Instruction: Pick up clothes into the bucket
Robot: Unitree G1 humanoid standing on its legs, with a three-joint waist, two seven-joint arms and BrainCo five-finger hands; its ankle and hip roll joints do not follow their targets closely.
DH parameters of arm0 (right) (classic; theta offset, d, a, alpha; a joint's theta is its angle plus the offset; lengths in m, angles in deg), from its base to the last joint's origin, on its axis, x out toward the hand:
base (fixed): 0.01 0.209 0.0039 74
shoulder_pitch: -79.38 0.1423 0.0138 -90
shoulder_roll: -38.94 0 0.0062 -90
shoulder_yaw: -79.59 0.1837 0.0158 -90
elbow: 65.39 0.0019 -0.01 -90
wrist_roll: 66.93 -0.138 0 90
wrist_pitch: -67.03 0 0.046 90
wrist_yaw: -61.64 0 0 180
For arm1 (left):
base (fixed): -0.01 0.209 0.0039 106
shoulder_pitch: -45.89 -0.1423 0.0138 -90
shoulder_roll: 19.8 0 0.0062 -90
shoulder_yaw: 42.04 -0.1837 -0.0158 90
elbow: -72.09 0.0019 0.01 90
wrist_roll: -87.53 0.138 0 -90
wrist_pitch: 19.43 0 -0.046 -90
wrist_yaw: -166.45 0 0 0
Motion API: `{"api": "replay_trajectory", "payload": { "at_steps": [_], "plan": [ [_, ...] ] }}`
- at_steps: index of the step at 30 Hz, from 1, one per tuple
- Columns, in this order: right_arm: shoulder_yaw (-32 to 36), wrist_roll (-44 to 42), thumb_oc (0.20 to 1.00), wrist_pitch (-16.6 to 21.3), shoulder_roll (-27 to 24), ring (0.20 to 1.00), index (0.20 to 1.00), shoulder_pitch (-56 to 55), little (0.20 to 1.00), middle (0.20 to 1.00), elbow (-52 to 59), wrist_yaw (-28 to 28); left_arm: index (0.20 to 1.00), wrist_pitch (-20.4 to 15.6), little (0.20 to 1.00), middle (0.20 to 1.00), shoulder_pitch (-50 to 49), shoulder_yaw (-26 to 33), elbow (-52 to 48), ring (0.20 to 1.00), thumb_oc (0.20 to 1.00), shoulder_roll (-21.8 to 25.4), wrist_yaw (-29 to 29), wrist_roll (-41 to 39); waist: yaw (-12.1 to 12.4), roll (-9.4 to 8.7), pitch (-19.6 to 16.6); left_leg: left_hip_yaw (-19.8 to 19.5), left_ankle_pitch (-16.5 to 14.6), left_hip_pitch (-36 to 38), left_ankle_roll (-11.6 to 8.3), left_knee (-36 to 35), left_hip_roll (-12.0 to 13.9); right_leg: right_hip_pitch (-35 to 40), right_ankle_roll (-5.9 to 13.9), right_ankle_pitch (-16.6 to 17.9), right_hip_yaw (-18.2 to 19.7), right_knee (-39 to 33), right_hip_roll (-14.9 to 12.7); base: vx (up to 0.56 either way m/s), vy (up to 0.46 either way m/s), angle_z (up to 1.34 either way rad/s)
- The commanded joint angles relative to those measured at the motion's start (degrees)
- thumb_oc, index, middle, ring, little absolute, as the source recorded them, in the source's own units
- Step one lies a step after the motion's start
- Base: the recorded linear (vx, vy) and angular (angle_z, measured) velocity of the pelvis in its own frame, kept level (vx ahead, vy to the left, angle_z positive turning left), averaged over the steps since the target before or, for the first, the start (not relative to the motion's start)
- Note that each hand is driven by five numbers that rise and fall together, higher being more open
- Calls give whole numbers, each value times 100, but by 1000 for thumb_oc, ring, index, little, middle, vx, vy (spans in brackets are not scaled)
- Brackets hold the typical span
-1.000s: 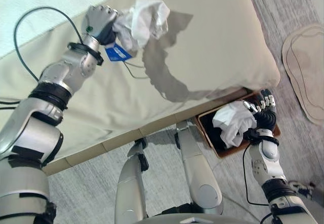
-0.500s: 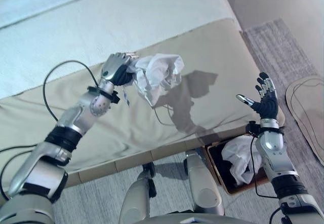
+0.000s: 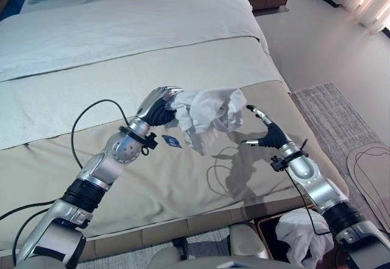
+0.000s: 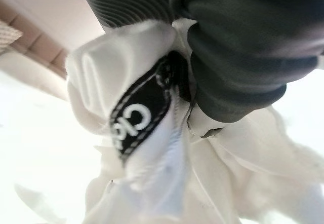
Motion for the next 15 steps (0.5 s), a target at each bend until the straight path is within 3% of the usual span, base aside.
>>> {"api": "replay_trajectory", "payload": {
  "at_steps": [1,7,15],
  "plan": [
    [-343,104,1000,206,230,1000,1000,355,1000,1000,338,-133,200,-343,200,200,105,208,-266,200,200,-153,-104,-569,52,-226,-422,9,-1010,186,119,712,-230,-308,178,484,-223,37,-232,34,25,3],
    [-556,700,1000,167,560,1000,1000,431,1000,1000,375,108,200,-373,200,200,-198,216,-659,200,200,-311,-343,-801,112,-264,-576,-15,-975,294,159,682,-289,-159,193,527,-252,-37,-281,31,16,0],
    [-390,559,1000,104,1039,1000,1000,254,1000,1000,292,560,200,-341,200,200,-475,191,-919,200,200,-520,-410,-1200,130,-234,-647,-49,-1014,364,187,656,-296,-55,210,493,-277,-75,-298,11,6,0]
  ]
}}
